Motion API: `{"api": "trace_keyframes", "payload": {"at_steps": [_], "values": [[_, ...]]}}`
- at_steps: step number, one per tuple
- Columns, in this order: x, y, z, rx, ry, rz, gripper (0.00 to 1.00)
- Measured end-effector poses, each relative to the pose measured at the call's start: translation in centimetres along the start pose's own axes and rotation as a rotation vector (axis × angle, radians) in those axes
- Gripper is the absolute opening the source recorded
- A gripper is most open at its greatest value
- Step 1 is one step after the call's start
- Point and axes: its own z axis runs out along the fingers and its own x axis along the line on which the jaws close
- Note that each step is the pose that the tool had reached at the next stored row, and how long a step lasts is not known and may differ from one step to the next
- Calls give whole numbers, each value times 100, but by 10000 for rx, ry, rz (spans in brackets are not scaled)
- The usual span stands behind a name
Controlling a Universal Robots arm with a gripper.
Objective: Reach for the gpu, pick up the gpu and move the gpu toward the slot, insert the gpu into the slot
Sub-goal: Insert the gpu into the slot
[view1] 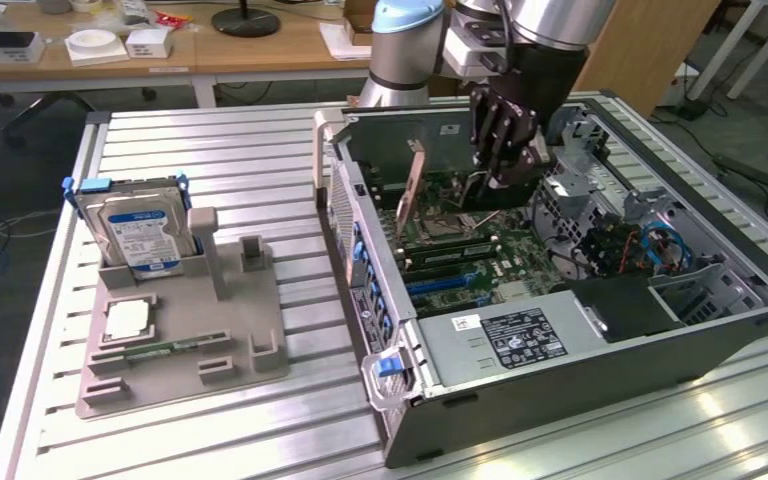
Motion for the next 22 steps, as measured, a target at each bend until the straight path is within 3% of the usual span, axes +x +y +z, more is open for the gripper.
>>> {"api": "trace_keyframes", "payload": {"at_steps": [15, 22], "values": [[1, -5, 66, 12, 1, -17, 26], [2, -7, 109, 84, 3, -27, 26]]}}
